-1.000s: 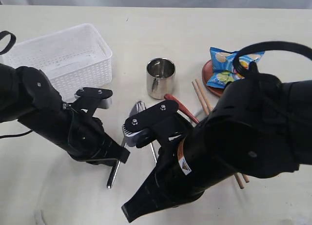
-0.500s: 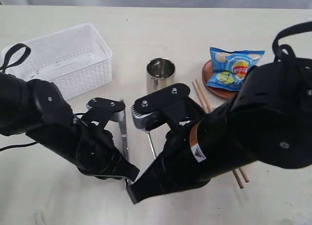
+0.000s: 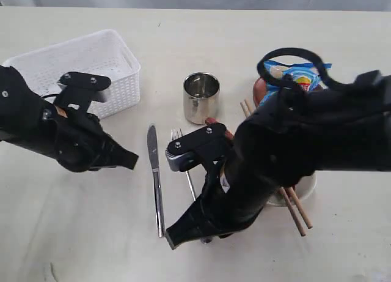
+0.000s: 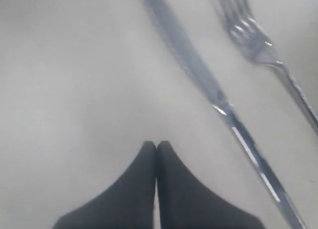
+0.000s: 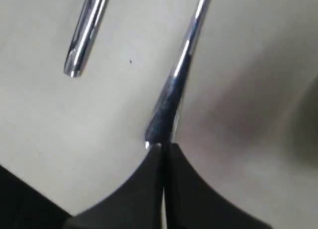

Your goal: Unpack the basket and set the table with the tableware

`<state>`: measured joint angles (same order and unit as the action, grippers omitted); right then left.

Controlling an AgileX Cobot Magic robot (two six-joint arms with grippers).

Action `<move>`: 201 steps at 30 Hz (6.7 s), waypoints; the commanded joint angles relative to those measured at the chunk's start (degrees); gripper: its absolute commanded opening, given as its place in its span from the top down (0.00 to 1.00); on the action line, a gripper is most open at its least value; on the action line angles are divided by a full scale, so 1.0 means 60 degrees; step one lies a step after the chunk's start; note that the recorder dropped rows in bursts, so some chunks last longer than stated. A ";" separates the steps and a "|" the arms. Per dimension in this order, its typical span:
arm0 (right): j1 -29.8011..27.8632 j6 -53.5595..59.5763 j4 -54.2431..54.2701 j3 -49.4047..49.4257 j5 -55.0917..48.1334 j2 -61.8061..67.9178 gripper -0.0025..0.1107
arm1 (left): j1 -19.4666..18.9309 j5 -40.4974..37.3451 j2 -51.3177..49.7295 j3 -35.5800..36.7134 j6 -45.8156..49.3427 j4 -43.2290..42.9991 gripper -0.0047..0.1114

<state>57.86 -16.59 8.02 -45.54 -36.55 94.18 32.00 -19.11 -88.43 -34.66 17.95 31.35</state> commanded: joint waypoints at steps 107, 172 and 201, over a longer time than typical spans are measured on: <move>-0.0639 -0.4793 -0.7817 0.1212 0.2044 -1.3873 0.97 | -0.0801 -0.0375 1.4020 -0.0011 0.3298 0.2289 0.96; -0.0619 -0.4692 -0.7808 0.1212 0.2090 -1.3893 0.97 | -0.6336 0.0143 1.4739 0.5777 -0.4652 -0.5467 0.96; -0.0619 -0.4754 -0.7808 0.1212 0.2239 -1.3893 0.97 | -0.4181 -0.0103 1.4739 0.5777 -0.3580 -0.5508 0.96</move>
<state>54.16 -45.20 -38.39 -38.48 -23.73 11.15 4.82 -19.75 -0.19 -0.20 -3.46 -2.05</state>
